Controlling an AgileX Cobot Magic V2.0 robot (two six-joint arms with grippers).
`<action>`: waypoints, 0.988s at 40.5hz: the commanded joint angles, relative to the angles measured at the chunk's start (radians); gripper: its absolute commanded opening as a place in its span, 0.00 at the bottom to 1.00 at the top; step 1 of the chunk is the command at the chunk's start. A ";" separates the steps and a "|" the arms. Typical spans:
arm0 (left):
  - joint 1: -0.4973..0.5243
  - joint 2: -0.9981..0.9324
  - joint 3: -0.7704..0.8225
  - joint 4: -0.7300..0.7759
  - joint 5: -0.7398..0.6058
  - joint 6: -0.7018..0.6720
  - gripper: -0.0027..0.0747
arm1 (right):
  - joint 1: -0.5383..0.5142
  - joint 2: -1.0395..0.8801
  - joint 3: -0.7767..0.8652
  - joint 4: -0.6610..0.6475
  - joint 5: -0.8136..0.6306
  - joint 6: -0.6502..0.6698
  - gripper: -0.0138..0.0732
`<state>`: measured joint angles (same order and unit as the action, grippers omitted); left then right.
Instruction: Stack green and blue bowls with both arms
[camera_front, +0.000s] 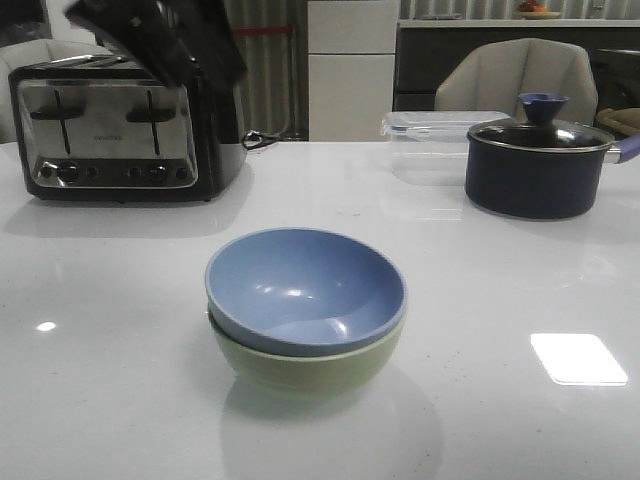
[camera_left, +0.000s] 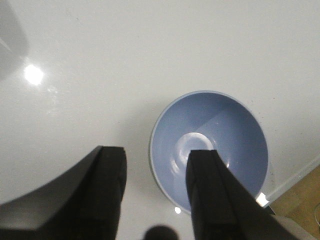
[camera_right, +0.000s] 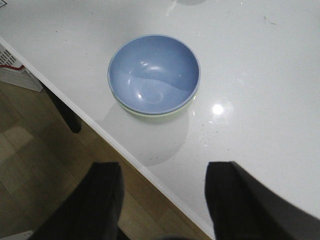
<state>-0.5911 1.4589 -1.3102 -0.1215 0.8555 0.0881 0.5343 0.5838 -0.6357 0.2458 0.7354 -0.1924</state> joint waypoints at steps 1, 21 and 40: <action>-0.007 -0.176 0.041 0.037 -0.031 0.002 0.51 | 0.000 -0.001 -0.027 0.008 -0.066 -0.011 0.71; -0.007 -0.908 0.590 0.083 -0.205 0.002 0.51 | 0.000 -0.001 -0.027 0.005 -0.069 -0.011 0.71; -0.007 -1.024 0.758 0.083 -0.263 0.002 0.51 | 0.000 0.000 -0.027 -0.112 -0.065 -0.009 0.49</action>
<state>-0.5911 0.4241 -0.5239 -0.0355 0.6884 0.0912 0.5343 0.5838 -0.6357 0.1410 0.7354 -0.1924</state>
